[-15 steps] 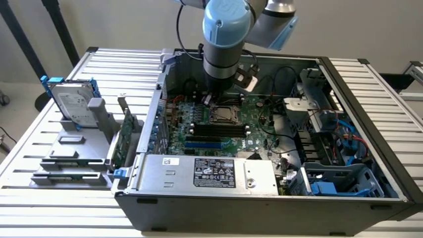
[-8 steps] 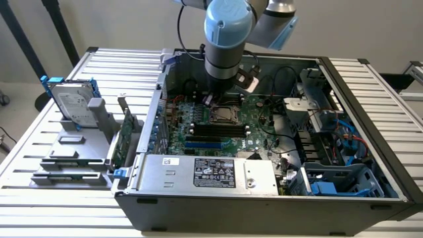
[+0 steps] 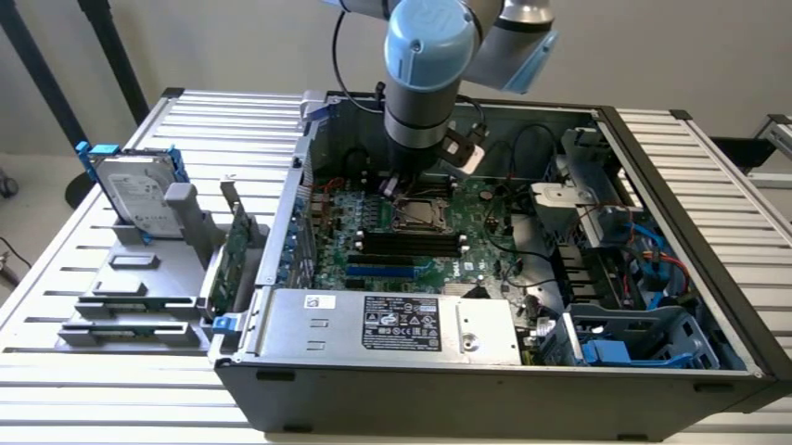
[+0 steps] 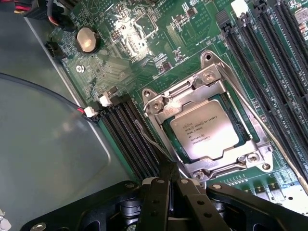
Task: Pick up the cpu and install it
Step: 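Close the cpu cover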
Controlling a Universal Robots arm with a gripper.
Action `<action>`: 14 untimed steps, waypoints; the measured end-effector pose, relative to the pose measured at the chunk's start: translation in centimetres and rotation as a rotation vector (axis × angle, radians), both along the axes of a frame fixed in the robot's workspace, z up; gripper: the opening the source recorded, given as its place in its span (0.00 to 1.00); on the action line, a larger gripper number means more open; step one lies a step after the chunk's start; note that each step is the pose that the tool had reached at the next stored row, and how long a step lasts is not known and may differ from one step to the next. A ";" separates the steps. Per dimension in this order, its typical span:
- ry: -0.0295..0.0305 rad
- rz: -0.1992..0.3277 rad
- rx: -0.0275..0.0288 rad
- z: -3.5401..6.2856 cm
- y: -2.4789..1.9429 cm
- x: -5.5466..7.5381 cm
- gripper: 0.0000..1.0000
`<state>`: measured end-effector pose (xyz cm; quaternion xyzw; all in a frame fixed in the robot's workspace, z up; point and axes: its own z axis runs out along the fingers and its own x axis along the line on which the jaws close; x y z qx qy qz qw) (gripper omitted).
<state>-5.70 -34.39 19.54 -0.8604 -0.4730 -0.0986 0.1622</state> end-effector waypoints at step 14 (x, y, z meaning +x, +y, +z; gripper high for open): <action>0.0189 -0.003 0.0000 -0.10 0.11 0.5 0.11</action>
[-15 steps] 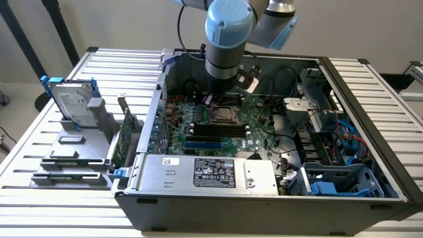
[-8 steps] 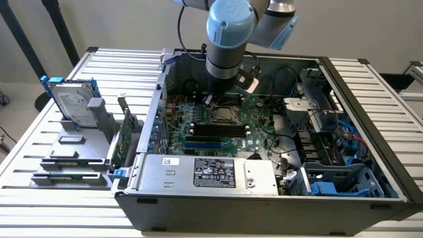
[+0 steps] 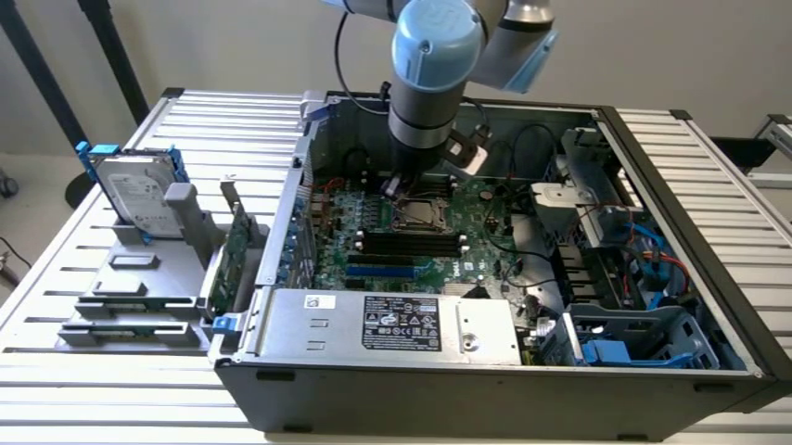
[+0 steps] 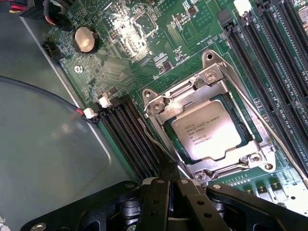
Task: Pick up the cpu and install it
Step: 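Close the cpu cover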
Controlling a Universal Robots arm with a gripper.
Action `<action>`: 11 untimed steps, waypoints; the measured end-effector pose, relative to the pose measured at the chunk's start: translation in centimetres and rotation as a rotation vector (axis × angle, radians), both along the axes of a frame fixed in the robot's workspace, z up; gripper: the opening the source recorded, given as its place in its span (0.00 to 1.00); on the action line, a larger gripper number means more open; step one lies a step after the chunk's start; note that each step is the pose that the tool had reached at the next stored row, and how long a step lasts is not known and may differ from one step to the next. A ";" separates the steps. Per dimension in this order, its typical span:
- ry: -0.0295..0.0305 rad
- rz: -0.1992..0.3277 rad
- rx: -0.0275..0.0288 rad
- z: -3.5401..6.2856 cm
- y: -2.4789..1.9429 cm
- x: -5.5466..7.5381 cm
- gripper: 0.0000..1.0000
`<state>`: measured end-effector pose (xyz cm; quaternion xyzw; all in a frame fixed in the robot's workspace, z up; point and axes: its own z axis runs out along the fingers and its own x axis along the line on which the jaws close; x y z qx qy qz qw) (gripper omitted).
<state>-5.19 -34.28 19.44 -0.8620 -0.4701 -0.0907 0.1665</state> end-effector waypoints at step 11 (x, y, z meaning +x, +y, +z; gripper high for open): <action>0.0093 -0.001 0.0000 -0.09 0.01 0.6 0.11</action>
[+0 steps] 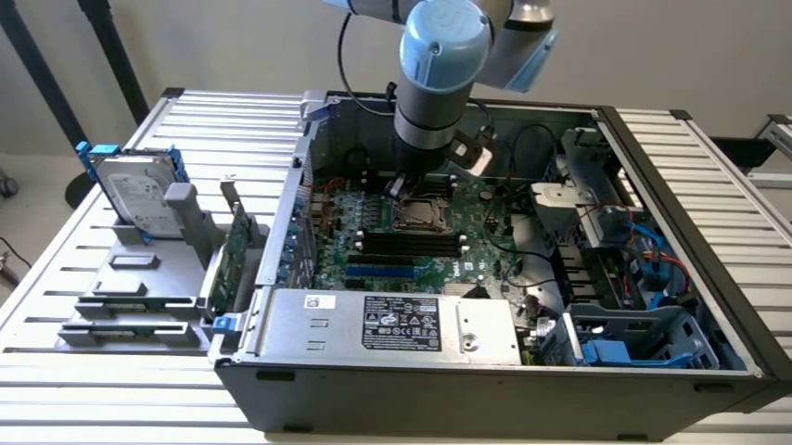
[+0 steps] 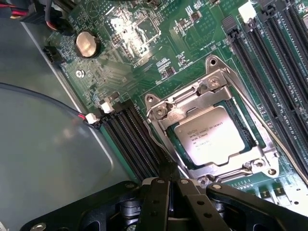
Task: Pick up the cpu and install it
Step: 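Close the cpu cover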
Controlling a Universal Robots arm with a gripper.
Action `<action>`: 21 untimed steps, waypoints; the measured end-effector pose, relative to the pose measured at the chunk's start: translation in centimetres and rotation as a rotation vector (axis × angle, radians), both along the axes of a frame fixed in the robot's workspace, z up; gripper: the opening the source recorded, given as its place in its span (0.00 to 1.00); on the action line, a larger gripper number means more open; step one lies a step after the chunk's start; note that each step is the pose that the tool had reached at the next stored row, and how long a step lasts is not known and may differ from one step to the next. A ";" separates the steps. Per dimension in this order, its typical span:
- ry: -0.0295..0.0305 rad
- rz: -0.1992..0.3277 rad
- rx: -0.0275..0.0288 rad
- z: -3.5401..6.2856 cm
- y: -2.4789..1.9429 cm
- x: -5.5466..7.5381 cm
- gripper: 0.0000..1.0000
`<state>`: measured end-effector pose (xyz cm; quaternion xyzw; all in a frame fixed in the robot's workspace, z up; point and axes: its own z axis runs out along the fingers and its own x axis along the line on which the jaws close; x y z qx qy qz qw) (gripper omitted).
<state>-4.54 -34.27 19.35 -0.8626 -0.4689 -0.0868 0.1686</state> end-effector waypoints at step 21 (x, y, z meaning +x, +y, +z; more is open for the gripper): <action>0.0380 -0.001 -0.0001 -0.05 0.00 1.3 0.11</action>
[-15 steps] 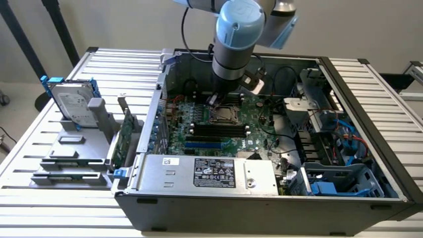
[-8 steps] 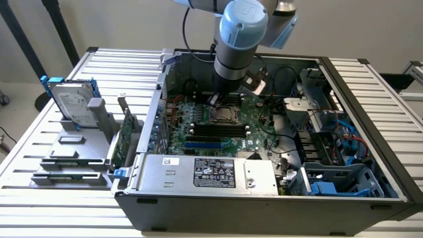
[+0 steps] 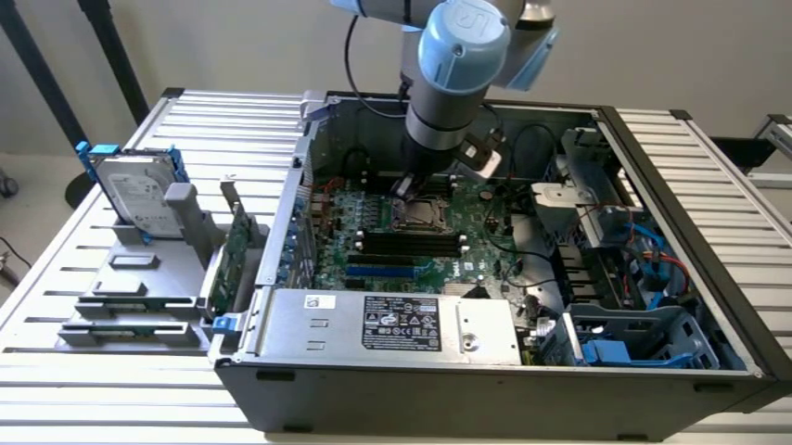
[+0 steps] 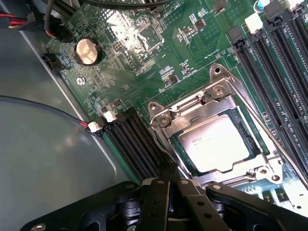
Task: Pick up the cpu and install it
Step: 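Close the cpu cover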
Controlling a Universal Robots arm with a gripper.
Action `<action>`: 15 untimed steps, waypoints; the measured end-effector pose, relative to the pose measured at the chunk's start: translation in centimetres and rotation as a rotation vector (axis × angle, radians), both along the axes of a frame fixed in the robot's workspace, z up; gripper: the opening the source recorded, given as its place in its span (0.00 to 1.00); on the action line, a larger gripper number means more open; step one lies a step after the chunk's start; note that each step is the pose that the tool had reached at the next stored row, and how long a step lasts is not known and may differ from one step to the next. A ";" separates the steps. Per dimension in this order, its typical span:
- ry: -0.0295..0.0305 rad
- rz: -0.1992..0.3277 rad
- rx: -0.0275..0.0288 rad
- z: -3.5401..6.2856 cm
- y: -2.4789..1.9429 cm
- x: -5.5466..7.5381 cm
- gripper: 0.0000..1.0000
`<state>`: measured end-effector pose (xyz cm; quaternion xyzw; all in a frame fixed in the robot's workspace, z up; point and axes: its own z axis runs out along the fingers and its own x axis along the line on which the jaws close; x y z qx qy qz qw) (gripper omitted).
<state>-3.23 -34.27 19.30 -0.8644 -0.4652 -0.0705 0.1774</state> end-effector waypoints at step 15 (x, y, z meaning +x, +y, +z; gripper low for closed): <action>0.0124 0.000 0.0002 -0.13 -0.05 0.7 0.11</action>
